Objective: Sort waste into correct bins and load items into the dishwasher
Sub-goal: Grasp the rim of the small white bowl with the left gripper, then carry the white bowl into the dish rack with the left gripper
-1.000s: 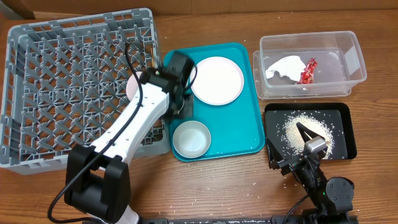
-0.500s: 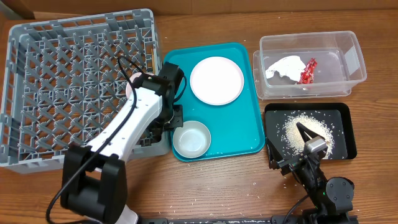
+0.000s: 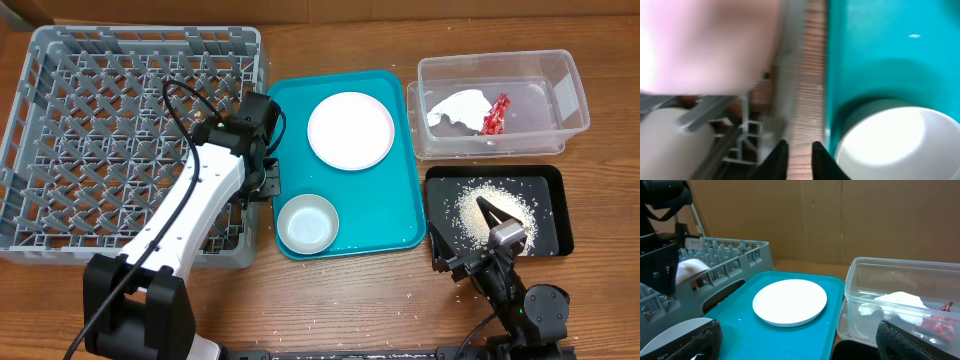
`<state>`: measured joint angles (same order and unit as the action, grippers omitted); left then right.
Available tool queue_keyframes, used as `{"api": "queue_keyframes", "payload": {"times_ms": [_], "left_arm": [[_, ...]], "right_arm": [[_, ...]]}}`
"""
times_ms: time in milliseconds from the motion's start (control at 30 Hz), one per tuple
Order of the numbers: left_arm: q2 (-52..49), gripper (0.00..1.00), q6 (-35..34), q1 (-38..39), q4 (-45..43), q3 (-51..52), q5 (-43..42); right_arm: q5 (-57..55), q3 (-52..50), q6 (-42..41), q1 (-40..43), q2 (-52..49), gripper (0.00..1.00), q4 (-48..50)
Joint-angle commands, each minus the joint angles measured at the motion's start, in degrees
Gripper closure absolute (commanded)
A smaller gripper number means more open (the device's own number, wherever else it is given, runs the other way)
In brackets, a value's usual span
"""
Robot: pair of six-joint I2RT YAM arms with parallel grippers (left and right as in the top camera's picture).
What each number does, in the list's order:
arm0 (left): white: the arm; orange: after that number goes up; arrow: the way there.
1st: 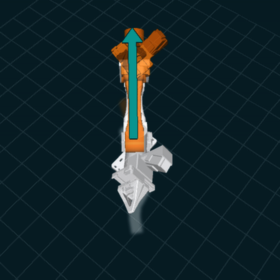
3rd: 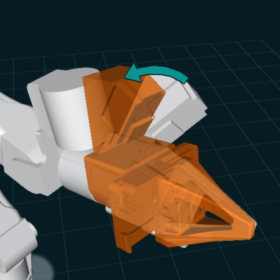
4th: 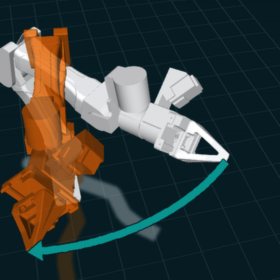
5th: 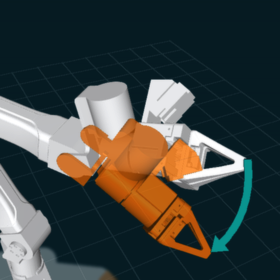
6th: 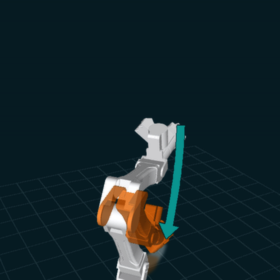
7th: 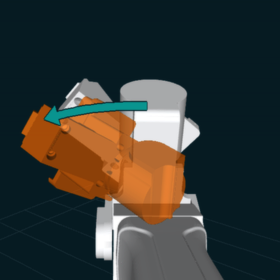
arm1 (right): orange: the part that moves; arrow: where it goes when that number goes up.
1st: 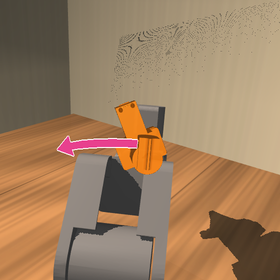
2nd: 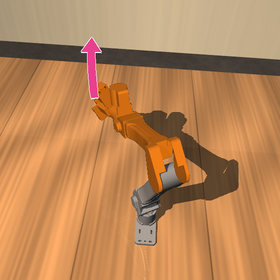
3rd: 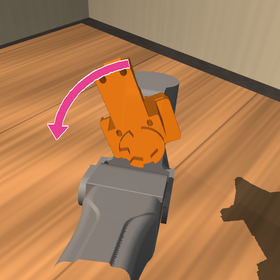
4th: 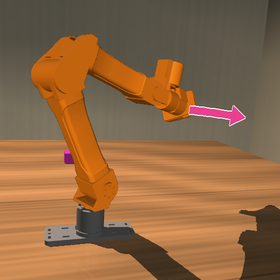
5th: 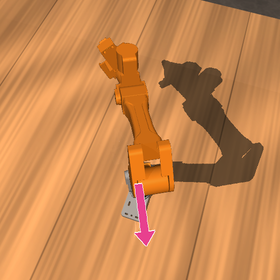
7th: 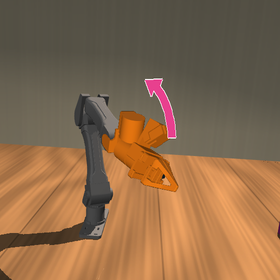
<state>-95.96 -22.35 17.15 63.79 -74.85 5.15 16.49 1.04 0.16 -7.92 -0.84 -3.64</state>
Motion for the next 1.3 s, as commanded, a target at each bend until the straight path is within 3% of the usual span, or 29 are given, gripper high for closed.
{"api": "queue_keyframes", "payload": {"times_ms": [0, 100, 267, 800, 900, 967, 1000, 1167, 1267], "left_arm": [[1.1, 0.67, 3.1, 0.7, -1.3, -2.4, -12.0], [0.9, 0.46, 3.0, 2.9, -2.4, -2.2, -15.3], [-0.3, 0.38, -2.5, 5.7, -3.1, 0.9, -8.6], [-1.4, 0.63, -6.7, 7.5, -17.1, 16.9, -8.2], [-1.4, 0.78, -6.6, 9.1, -18.6, 17.5, -8.6], [-1.4, 0.93, -5.7, 9.3, -19.3, 16.8, -11.1], [-1.4, 0.96, -5.0, 9.3, -19.1, 15.9, -12.7], [0.9, 0.96, -4.1, 6.9, -12.0, 6.8, -12.8], [3.0, 0.96, -1.6, 4.6, -4.4, -1.8, -6.0]], "right_arm": [[-0.4, -0.6, -0.2, 0.1, 0.5, 0.01, 0.3], [-0.4, -0.6, -0.2, 0.1, 0.5, 0.00, 0.3], [-0.4, -0.6, -0.2, 0.1, 0.5, 0.00, 0.3], [-0.4, -0.6, -0.2, 0.1, 0.5, 0.00, 0.3], [-0.4, -0.6, -0.2, 0.1, 0.5, 0.00, 0.3], [-0.4, -0.6, -0.2, 0.1, 0.5, 0.00, 0.3], [-0.4, -0.6, -0.2, 0.1, 0.5, 0.00, 0.3], [-0.4, -0.6, -0.2, 0.1, 0.5, 0.00, 0.3], [-0.4, -0.6, -0.2, 0.1, 0.5, 0.00, 0.3]]}}
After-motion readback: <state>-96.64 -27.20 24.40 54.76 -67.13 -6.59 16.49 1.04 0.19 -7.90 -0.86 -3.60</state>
